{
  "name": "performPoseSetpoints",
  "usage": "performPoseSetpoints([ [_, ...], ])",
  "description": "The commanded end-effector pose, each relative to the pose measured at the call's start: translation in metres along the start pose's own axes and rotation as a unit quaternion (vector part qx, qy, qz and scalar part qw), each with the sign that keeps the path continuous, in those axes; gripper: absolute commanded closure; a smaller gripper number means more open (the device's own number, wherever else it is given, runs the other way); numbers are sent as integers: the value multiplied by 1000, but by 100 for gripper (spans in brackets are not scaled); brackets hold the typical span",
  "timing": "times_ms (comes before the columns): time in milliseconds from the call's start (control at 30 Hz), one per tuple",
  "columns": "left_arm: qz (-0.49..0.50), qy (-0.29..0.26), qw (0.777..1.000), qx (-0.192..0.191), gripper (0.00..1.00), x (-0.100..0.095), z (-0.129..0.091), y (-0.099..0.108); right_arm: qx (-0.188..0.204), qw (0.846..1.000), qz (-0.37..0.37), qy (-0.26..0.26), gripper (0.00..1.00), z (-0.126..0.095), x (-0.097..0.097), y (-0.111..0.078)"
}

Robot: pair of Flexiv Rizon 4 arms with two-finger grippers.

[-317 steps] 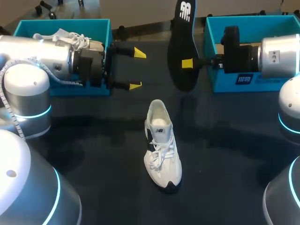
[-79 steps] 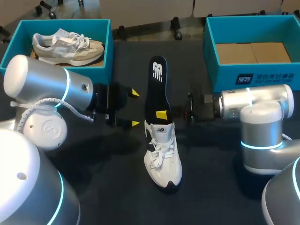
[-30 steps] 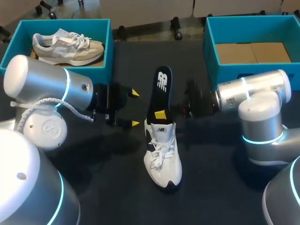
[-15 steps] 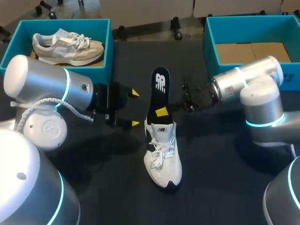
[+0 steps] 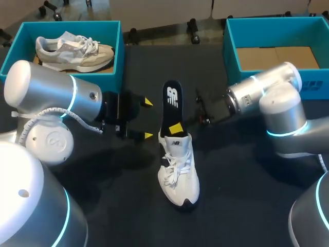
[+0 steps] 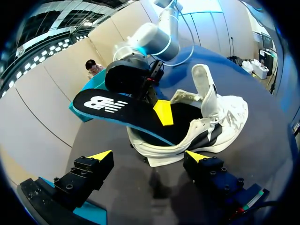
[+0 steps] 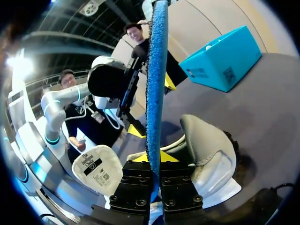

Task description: Take the shoe out of the shoebox, open the shoe tongue, remove and reinsert the insole, then place the shoe into the shoebox

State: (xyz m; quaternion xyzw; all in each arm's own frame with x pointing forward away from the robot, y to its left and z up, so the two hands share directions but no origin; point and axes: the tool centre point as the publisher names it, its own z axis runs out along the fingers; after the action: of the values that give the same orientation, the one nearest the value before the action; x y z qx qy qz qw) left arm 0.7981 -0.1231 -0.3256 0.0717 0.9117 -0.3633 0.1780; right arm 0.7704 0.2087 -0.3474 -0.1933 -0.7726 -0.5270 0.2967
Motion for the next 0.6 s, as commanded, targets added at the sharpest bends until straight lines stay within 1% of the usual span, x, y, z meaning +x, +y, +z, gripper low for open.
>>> performPoseSetpoints([
  [33, 0, -1, 1000, -3, 0, 0, 1, -1, -3, 1000, 3, -7, 100, 6, 4, -5],
  [100, 0, -1, 1000, -3, 0, 0, 1, -1, -5, 1000, 1, -15, 98, 2, 5, -3],
  [167, 0, -1, 1000, -3, 0, 0, 1, -1, -3, 1000, -2, -22, 94, -1, 6, 1],
  [200, 0, -1, 1000, -3, 0, 0, 1, -1, -2, 1000, -4, -25, 90, -2, 7, 3],
  [267, 0, -1, 1000, -3, 0, 0, 1, -1, 1, 1000, -8, -30, 88, -4, 8, 7],
  [367, 0, -1, 1000, -3, 0, 0, 1, -1, 3, 999, -13, -39, 75, -9, 9, 14],
  [400, 0, -1, 1000, -3, 0, 0, 1, -1, 4, 999, -14, -41, 73, -11, 10, 15],
  [467, 0, -1, 1000, -3, 0, 0, 1, -1, 6, 999, -16, -44, 73, -13, 9, 18],
  [567, 0, -1, 1000, -3, 0, 0, 1, -1, 10, 999, -20, -46, 75, -15, 7, 24],
  [600, 0, -1, 1000, -3, 0, 0, 1, -1, 12, 999, -21, -45, 78, -16, 6, 26],
])
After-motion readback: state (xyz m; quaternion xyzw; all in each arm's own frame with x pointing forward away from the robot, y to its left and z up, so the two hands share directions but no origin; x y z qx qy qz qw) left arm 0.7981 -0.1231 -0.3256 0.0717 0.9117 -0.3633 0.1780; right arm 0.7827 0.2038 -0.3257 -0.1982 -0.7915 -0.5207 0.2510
